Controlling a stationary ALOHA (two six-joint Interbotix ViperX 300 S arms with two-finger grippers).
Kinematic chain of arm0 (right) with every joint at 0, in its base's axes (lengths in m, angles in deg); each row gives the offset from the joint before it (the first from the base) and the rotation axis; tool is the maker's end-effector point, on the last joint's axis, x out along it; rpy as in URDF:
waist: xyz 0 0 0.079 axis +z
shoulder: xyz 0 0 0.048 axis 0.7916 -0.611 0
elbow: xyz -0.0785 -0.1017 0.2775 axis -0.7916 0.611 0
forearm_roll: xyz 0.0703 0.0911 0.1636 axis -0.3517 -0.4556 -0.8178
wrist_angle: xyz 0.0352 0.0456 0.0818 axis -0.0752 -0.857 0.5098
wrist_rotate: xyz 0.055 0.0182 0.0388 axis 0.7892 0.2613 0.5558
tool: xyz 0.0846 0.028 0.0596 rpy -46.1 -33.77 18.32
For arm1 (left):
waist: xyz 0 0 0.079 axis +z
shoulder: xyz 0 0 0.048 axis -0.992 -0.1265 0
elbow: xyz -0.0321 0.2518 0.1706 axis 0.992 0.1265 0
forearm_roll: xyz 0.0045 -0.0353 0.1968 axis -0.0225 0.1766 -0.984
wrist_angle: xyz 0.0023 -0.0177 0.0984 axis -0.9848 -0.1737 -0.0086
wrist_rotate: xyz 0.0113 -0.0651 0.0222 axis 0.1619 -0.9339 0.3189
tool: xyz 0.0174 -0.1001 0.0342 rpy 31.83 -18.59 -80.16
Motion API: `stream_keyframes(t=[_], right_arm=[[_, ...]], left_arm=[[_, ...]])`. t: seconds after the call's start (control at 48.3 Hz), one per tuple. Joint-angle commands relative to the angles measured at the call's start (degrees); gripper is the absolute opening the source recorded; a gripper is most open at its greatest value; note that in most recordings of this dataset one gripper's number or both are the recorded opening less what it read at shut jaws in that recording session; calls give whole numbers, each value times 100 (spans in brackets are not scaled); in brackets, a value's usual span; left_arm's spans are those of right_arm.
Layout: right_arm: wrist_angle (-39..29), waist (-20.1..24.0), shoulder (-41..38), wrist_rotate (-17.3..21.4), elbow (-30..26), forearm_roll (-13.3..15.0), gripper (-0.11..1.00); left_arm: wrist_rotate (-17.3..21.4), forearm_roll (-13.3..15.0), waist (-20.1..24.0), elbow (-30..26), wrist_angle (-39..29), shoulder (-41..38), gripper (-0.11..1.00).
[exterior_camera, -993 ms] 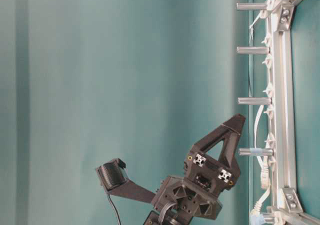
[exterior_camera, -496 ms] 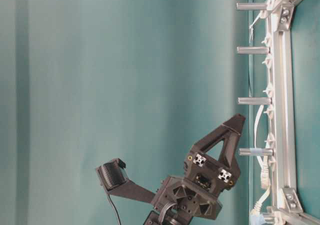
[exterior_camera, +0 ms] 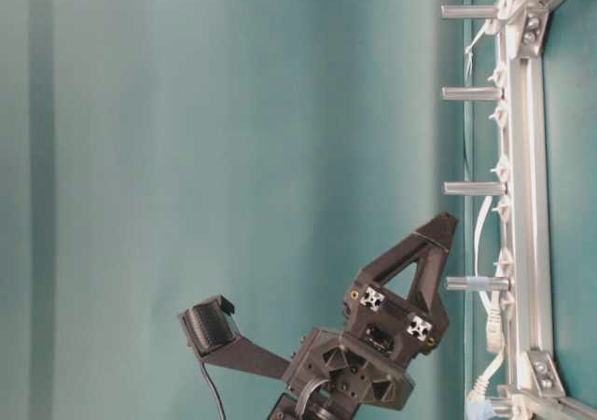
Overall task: Insert the wire through the string loop located on the right side.
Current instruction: 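Push the USB connector leftward through the black zip-tie loop, then move the left gripper right to the connector emerging from the loop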
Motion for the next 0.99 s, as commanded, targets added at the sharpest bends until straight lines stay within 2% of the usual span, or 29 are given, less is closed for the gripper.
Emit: stream_keyframes(t=[0.0, 0.476, 0.786, 0.972], right_arm=[[79, -9, -123, -9, -220, 18, 12], [185, -9, -817, 0, -686, 18, 12], [211, -9, -835, 9, -694, 18, 12], [229, -9, -835, 9, -686, 18, 12]], left_arm=[[9, -18, -18, -88, 26, 123, 61], [9, -18, -26, -105, 26, 123, 61], [9, -18, -114, -105, 26, 167, 61], [0, -18, -352, -105, 26, 158, 61]])
